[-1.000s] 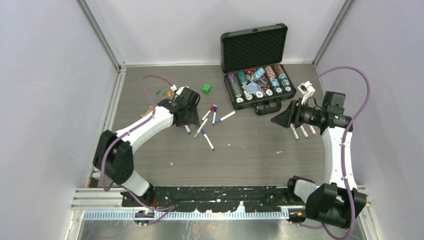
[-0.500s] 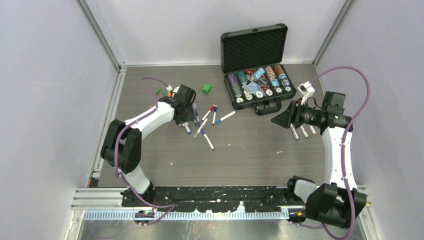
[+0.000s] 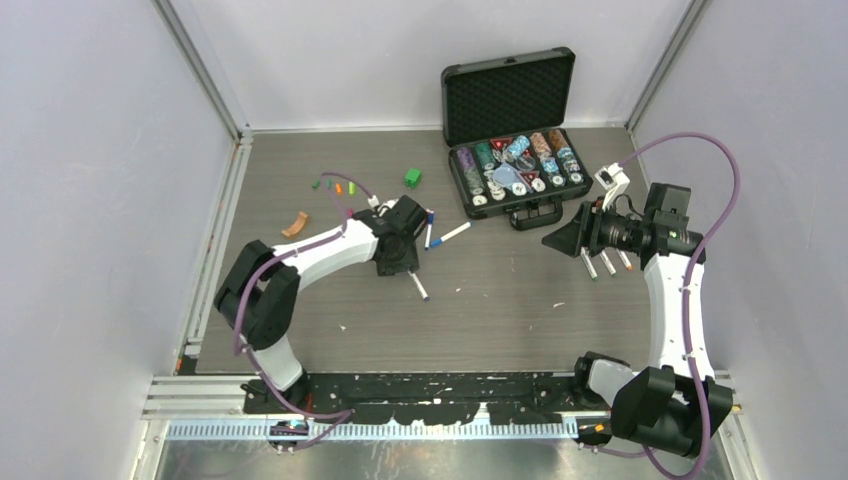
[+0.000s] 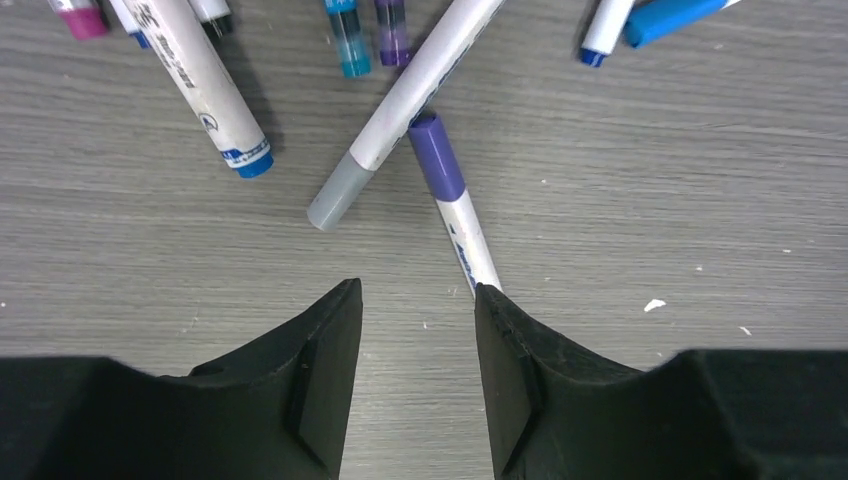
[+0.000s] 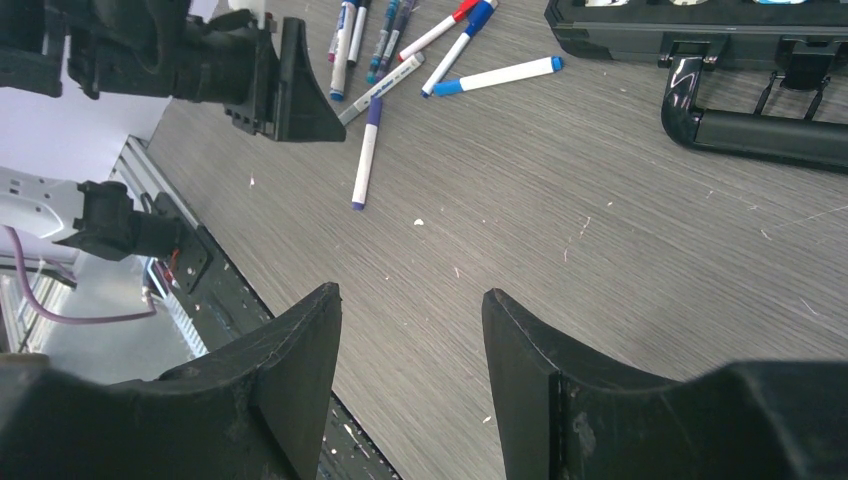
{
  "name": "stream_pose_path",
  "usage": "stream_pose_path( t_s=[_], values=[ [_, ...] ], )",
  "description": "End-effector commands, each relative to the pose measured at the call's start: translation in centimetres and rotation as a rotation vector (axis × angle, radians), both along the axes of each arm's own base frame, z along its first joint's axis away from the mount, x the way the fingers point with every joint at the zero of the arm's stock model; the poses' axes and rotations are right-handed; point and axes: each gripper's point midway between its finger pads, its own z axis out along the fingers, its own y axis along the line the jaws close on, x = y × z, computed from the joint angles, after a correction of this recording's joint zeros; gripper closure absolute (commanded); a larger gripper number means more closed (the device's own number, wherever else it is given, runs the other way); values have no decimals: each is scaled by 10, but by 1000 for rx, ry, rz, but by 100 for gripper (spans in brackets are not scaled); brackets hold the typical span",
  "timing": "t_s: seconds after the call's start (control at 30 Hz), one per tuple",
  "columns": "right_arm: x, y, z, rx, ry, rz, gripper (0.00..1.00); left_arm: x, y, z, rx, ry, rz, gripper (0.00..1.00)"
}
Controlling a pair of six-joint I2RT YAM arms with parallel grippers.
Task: Open the pen caps
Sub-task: Pick up the pen from the center of the board.
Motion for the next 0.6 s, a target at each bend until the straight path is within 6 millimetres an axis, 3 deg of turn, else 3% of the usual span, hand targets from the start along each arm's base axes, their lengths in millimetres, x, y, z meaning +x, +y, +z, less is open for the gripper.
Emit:
stream_pose_path(
  t_s=[0.0,0.2,0.43,0.57],
  values=[
    [0,1,8,-11,-40,12,41,-3,0,-11,66,49,57,52],
    [0,1,7,-10,-38,12,41,3,-19,-14,75,30,48,53],
    [0,1,8,-7,-39,15,41,2,-25,-23,70,52,53,54],
    [-1,2,7,-5,-37,17,41,1,-29,-17,27,41,56,56]
  ],
)
